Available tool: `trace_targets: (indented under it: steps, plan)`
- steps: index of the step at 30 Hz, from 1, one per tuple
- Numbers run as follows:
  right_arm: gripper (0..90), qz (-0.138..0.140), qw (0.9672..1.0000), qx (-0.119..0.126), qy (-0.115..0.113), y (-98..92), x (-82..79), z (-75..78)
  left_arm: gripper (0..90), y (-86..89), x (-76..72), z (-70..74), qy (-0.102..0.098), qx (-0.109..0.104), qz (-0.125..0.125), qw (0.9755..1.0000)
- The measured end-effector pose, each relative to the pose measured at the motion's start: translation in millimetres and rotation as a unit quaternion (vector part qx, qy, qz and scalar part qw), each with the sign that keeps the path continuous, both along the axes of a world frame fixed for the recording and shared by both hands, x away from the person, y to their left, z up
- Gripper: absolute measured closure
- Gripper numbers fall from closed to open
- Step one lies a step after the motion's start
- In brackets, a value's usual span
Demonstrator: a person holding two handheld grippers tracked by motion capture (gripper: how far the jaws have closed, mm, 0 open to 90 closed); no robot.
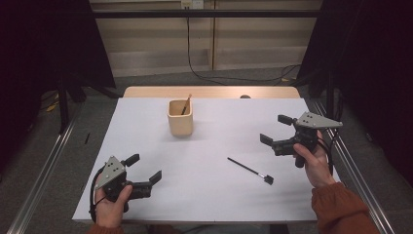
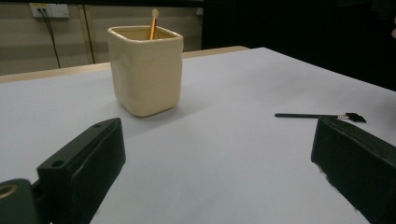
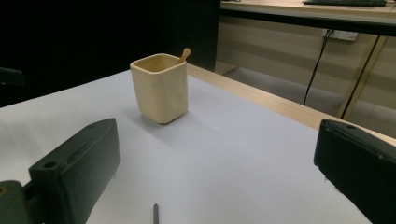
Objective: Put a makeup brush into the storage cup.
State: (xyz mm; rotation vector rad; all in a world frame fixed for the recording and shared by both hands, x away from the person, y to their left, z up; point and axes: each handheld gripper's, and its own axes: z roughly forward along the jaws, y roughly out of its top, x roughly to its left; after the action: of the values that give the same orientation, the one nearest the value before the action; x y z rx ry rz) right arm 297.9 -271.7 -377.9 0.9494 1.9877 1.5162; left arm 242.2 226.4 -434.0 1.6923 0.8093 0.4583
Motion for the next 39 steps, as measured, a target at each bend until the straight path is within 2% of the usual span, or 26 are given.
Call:
trace_targets:
  steps: [4,7,11,13,15,18,21,24,25,27,28,31,32,33,34,39]
  plan:
    - [0.0,0.01,0.9998,-0.002,0.016,1.8,5.7,1.3,2.6,-0.4,0.5,-0.2,0.0,0.002,-0.001,1.0]
    - [0.0,0.02,0.9993,-0.013,0.028,4.2,10.3,1.5,2.6,-0.6,0.4,-0.2,-0.002,0.004,-0.001,1.0]
    - [0.0,0.032,0.9975,-0.039,0.05,6.6,13.8,3.1,2.6,0.2,0.4,-0.3,0.0,0.002,0.001,1.0]
    - [0.0,0.029,0.9967,-0.054,0.054,8.0,14.6,3.7,2.6,0.4,0.4,-0.1,-0.001,0.002,0.002,1.0]
    - [0.0,0.042,0.9939,-0.07,0.075,9.7,16.2,4.2,2.6,0.8,0.5,0.0,-0.003,0.004,0.007,1.0]
    - [0.0,0.071,0.9868,-0.089,0.115,13.1,18.3,3.8,2.6,2.2,-0.3,0.7,-0.005,0.001,0.01,0.9999]
    - [0.4,0.087,0.9787,-0.122,0.141,17.4,20.1,1.3,2.6,2.8,0.0,0.4,-0.003,0.0,0.012,0.9999]
    - [0.5,0.097,0.9697,-0.154,0.163,21.8,23.2,-1.2,2.6,3.4,-0.3,0.8,-0.006,0.0,0.01,0.9999]
    - [0.7,0.098,0.9682,-0.159,0.167,22.9,23.7,-1.6,2.6,3.9,-0.5,1.1,-0.007,0.001,0.011,0.9999]
    - [1.4,0.099,0.9626,-0.18,0.176,25.8,25.9,-1.7,2.6,4.6,-0.6,1.3,-0.006,-0.004,0.014,0.9999]
    - [2.0,0.098,0.9609,-0.185,0.181,26.7,26.8,-1.7,2.6,5.0,-0.4,1.3,-0.007,-0.003,0.013,0.9999]
    - [2.8,0.11,0.9528,-0.202,0.198,29.6,30.3,-1.4,2.6,4.6,-1.2,1.6,-0.007,-0.002,0.012,0.9999]
    - [3.0,0.111,0.9495,-0.208,0.206,30.7,30.8,-1.3,2.6,4.4,-0.9,1.5,-0.007,0.001,0.01,0.9999]
    - [3.2,0.121,0.9444,-0.219,0.214,32.0,31.5,-1.3,2.6,4.4,-0.9,1.5,-0.007,0.002,0.01,0.9999]
    - [3.1,0.123,0.9426,-0.222,0.217,32.3,31.7,-1.3,2.6,4.4,-0.9,1.4,-0.007,0.002,0.01,0.9999]
    - [5.7,0.143,0.9231,-0.255,0.25,37.1,31.9,-2.3,2.6,4.8,-1.0,1.5,-0.006,0.003,0.01,0.9999]
